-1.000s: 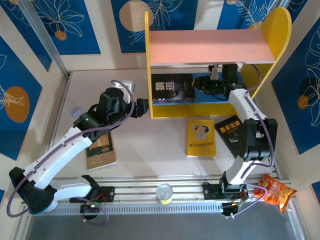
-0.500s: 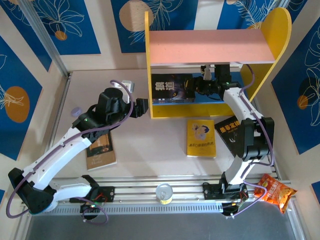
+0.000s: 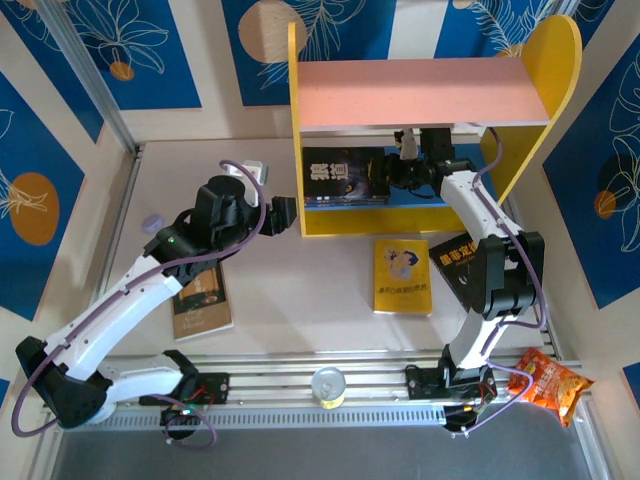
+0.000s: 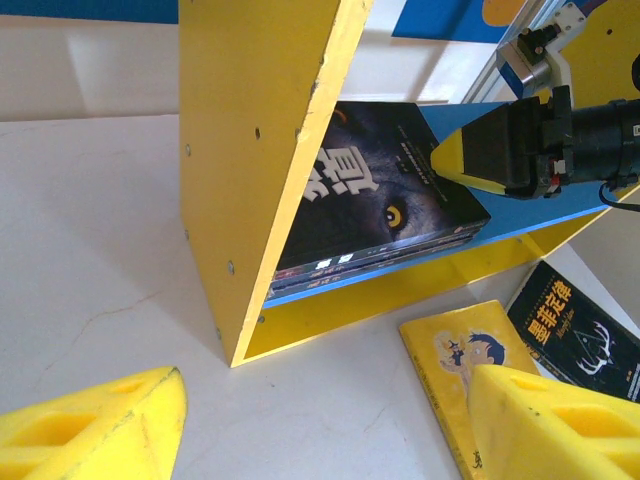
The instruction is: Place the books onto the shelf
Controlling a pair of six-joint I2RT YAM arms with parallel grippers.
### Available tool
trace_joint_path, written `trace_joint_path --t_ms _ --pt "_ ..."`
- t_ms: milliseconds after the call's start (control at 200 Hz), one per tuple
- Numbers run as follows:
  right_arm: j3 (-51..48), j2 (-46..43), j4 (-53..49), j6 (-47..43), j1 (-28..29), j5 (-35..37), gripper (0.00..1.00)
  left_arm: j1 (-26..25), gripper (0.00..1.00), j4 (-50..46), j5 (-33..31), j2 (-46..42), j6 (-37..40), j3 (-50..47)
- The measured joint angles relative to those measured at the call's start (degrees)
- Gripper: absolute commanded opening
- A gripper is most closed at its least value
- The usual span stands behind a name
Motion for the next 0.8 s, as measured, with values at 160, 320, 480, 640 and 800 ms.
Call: trace_joint_path --t_ms 160,320,480,640,800 --pt "0.3 0.0 -0.5 -0.5 0.4 0.6 0.35 0.0 0.74 0.0 0.0 0.0 0.0 0.0" --pt "0.5 0.0 -0.9 -1.0 0.8 1.3 0.35 0.0 0.74 0.0 0.0 0.0 0.0 0.0" --pt "0.7 0.0 -0.9 -1.3 1.6 2.1 0.36 0.0 0.74 -0.9 0.0 0.0 0.0 0.0" --pt "0.7 0.0 -0.5 -1.4 2.8 2.6 0.36 0.0 0.75 -1.5 -0.1 0.0 0.0 -0.2" --pt "0.6 -0.1 -0.2 -1.6 3.8 3.1 0.37 0.0 0.75 -2.3 -0.5 -0.5 0.0 -0.6"
